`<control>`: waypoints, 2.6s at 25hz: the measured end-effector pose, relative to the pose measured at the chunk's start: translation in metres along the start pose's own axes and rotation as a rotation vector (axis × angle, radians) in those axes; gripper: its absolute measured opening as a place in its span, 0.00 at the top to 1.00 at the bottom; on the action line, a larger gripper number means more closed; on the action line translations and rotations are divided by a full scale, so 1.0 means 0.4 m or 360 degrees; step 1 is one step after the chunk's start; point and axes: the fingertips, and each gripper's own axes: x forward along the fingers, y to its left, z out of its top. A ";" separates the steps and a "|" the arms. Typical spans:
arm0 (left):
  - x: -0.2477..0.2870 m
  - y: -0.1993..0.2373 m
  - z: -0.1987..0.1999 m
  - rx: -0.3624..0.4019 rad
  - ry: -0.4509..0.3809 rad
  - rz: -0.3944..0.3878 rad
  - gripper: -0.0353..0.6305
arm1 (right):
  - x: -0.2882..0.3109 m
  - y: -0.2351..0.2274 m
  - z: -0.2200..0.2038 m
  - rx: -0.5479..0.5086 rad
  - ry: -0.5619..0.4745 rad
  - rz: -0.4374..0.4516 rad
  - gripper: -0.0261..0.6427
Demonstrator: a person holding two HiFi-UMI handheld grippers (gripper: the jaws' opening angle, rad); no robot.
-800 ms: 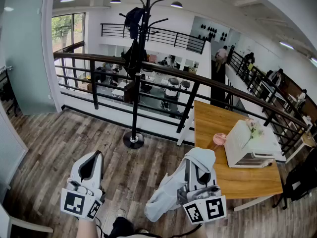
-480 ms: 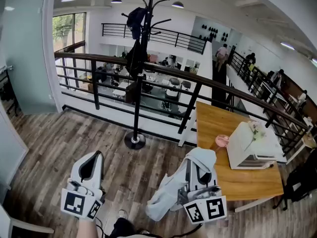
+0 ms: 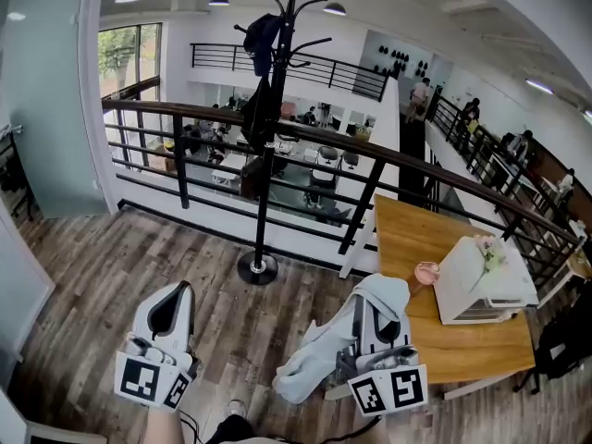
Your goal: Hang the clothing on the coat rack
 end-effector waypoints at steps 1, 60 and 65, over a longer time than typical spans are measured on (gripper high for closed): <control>0.011 0.016 -0.002 0.0001 -0.0003 -0.0002 0.94 | 0.017 0.002 -0.004 -0.0001 -0.0006 -0.0005 0.94; 1.083 0.447 -0.305 0.0025 -0.0046 -0.0020 0.94 | 1.097 -0.403 -0.338 -0.0070 -0.0078 0.0084 0.94; 1.147 0.487 -0.335 0.0021 -0.0032 -0.0026 0.94 | 1.178 -0.433 -0.361 -0.0117 -0.0030 0.0068 0.94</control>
